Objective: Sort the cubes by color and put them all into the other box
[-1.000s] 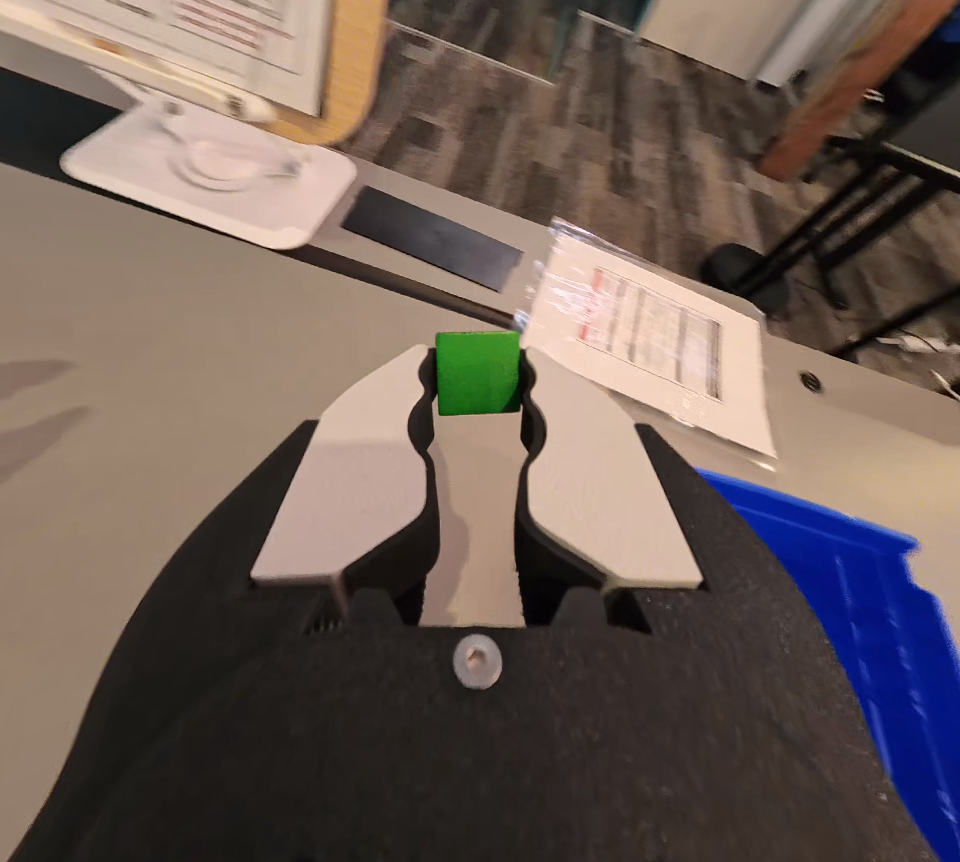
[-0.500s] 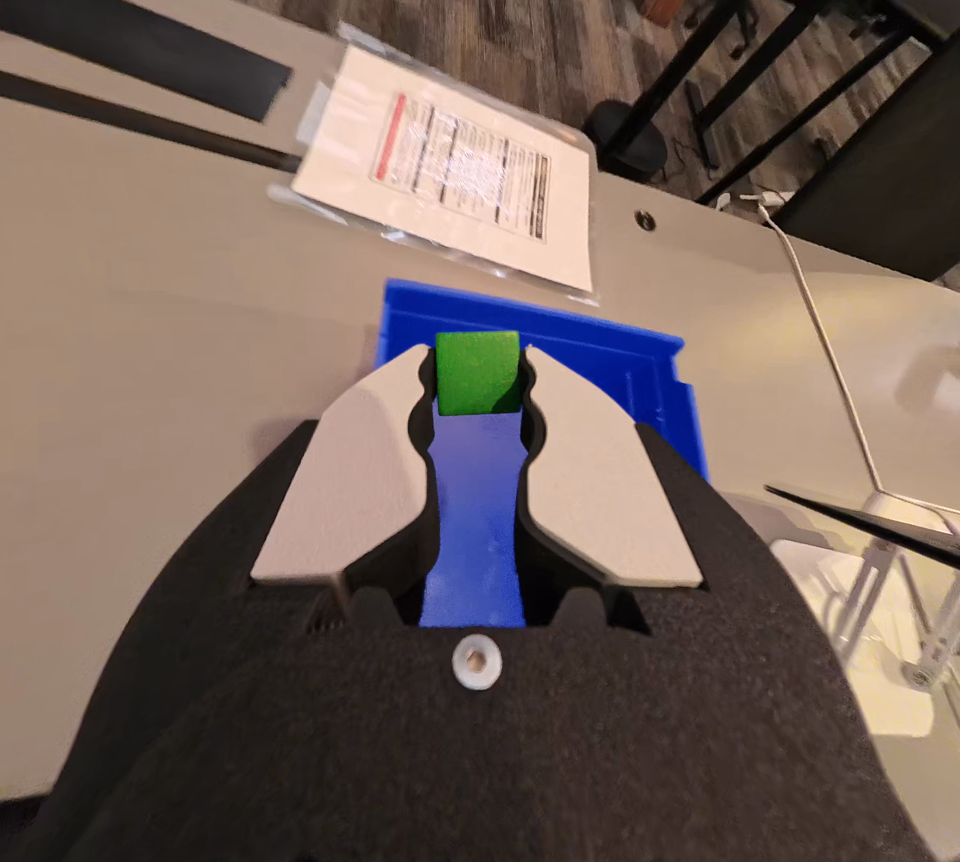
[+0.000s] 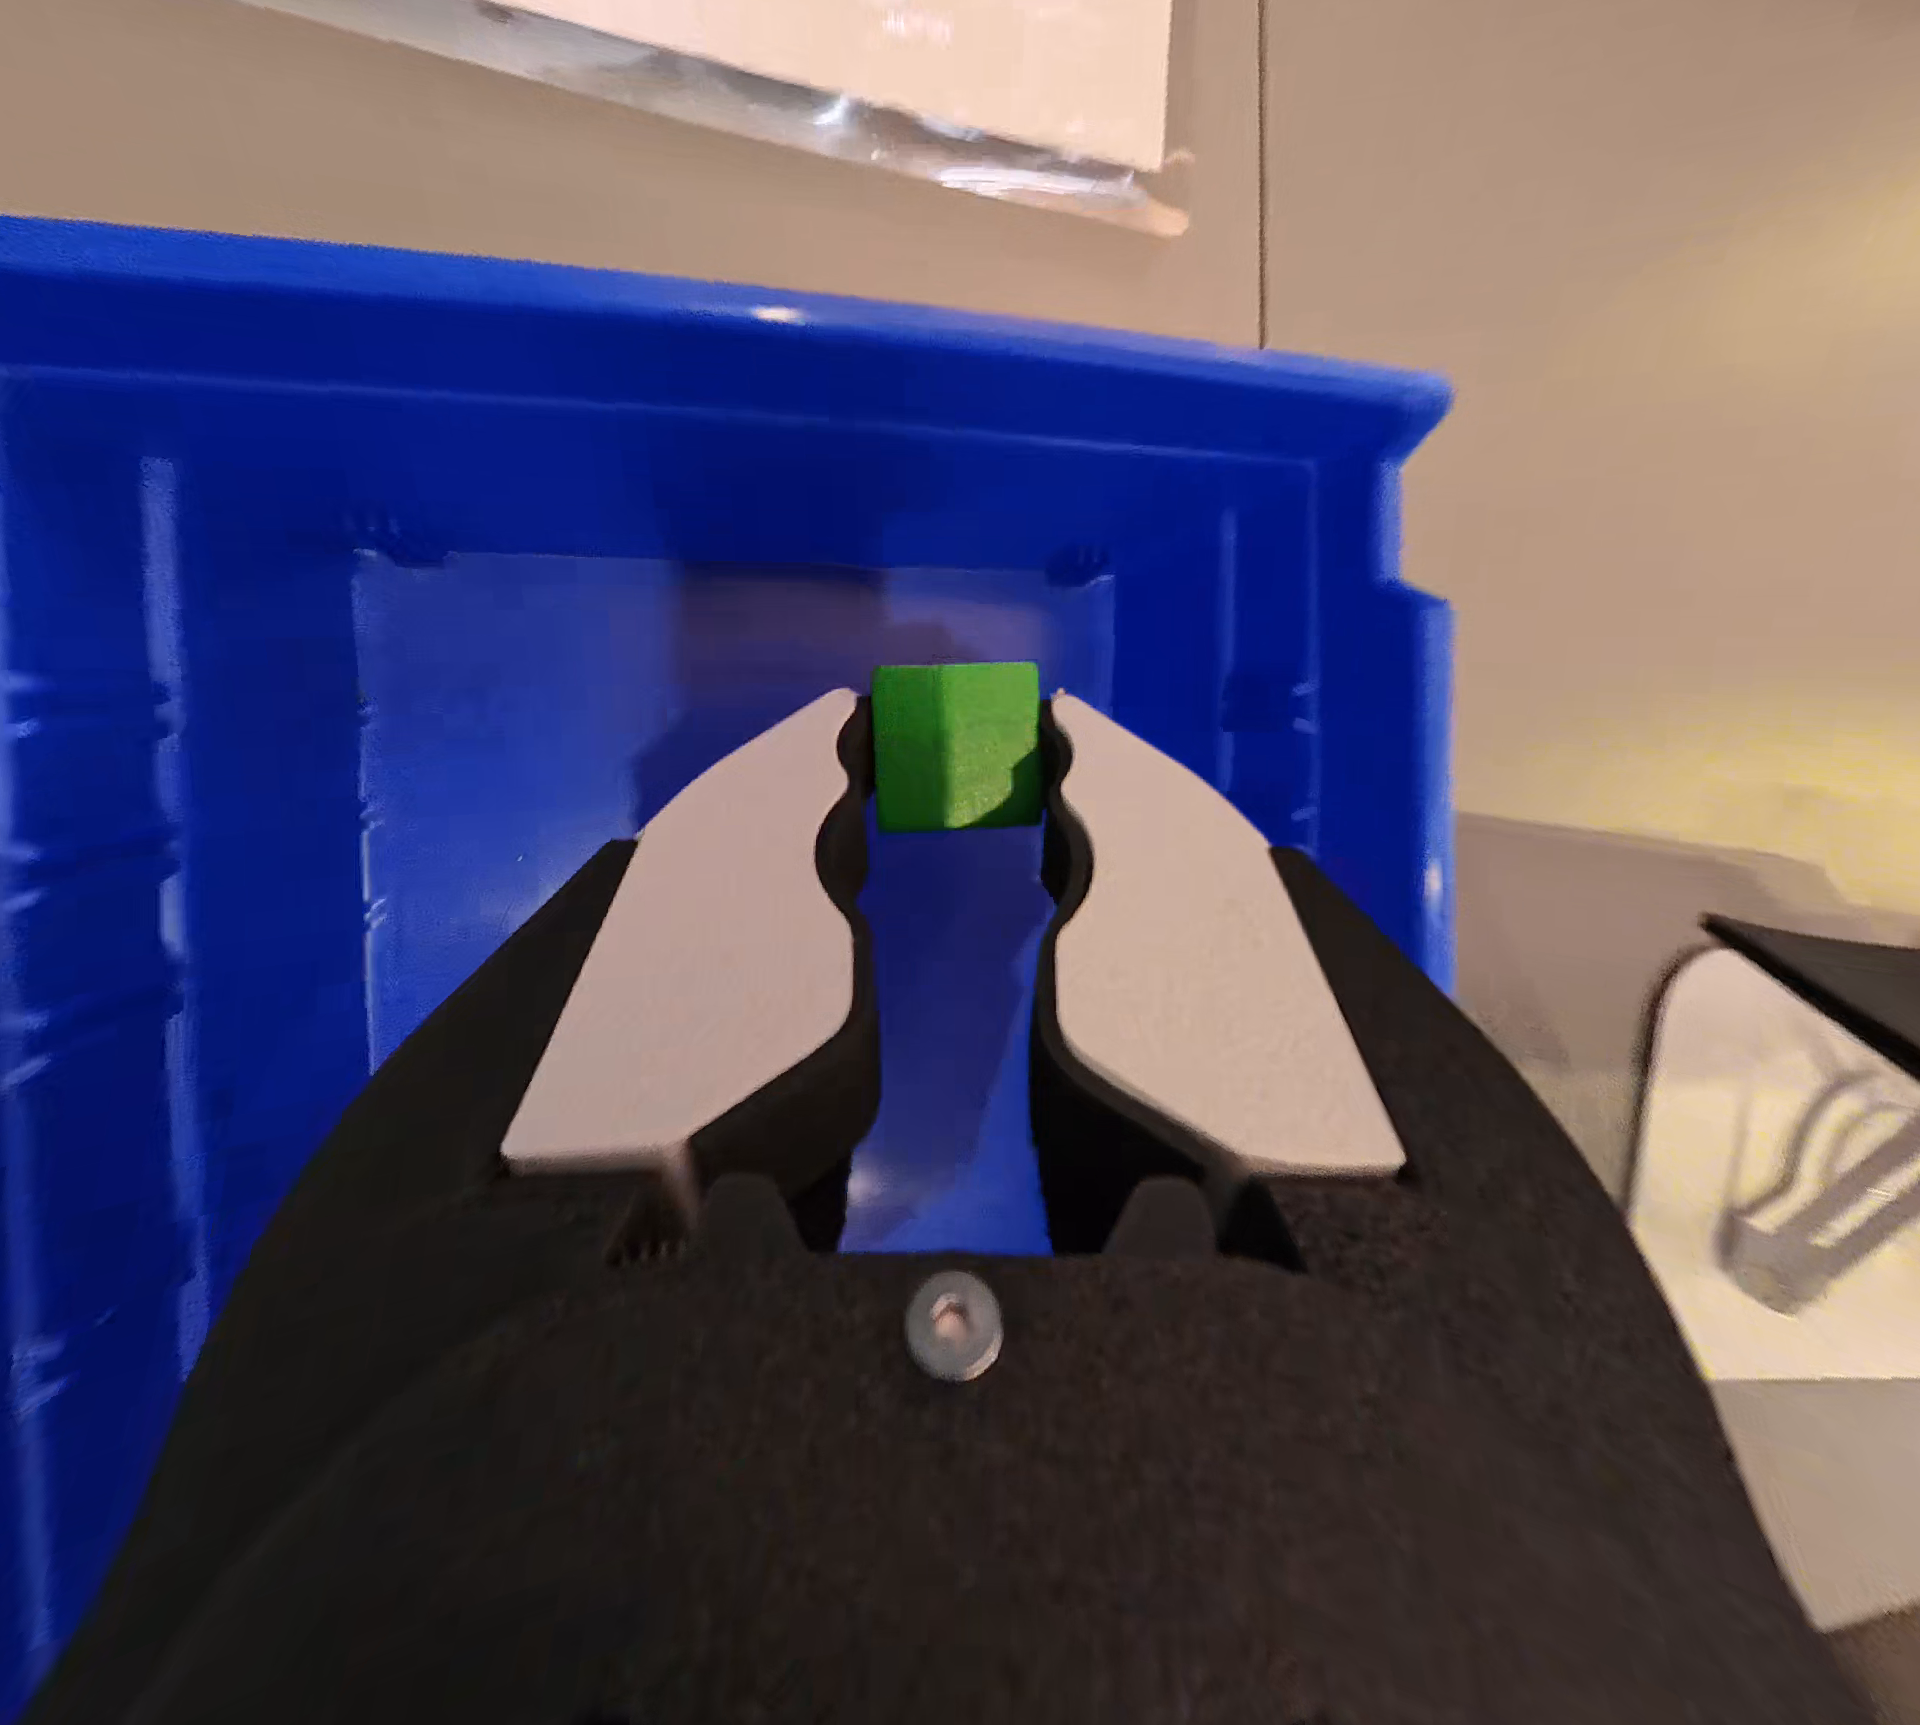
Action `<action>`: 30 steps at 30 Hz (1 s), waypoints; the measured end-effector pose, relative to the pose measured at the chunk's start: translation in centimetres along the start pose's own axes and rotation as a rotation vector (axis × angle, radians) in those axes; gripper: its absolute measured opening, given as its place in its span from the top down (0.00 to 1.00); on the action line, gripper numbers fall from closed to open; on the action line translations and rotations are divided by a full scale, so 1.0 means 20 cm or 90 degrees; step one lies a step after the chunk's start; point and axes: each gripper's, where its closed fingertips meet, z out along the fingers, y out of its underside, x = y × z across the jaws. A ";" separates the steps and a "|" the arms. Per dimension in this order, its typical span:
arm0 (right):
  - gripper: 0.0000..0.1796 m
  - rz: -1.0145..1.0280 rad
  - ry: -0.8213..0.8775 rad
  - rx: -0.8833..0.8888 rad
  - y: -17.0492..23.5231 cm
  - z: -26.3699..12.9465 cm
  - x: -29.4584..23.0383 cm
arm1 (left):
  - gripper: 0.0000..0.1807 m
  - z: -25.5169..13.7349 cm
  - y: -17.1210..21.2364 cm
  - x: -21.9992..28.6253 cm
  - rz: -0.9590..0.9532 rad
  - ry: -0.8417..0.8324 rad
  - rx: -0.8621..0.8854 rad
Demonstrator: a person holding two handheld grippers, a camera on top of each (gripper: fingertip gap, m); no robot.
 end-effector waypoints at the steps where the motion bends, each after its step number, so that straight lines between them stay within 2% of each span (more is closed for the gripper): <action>1: 0.84 0.018 -0.015 -0.024 0.03 0.05 0.00 | 0.87 0.00 0.00 0.00 0.005 -0.001 -0.003; 5: 0.84 0.045 -0.020 -0.082 0.12 0.17 0.02 | 0.87 0.01 0.01 0.02 0.014 0.003 -0.008; 12: 0.84 0.028 0.034 -0.115 0.18 0.27 0.08 | 0.87 0.01 0.00 0.03 0.017 0.009 -0.002; 14: 0.84 0.032 0.051 -0.090 0.16 0.26 0.11 | 0.87 0.02 0.02 0.04 0.019 0.012 -0.008; 18: 0.77 -0.007 0.065 -0.025 0.08 0.20 0.12 | 0.87 0.02 0.01 0.04 0.020 0.013 -0.007; 24: 0.87 -0.050 0.054 -0.020 0.06 0.08 0.12 | 0.88 0.01 0.00 0.04 0.021 0.012 -0.004; 26: 0.89 -0.058 0.026 -0.053 0.11 0.08 0.08 | 0.88 0.01 0.01 0.04 0.023 0.013 -0.007; 30: 0.89 -0.096 0.040 -0.081 0.17 0.09 0.09 | 0.88 0.01 0.01 0.05 0.031 0.011 -0.011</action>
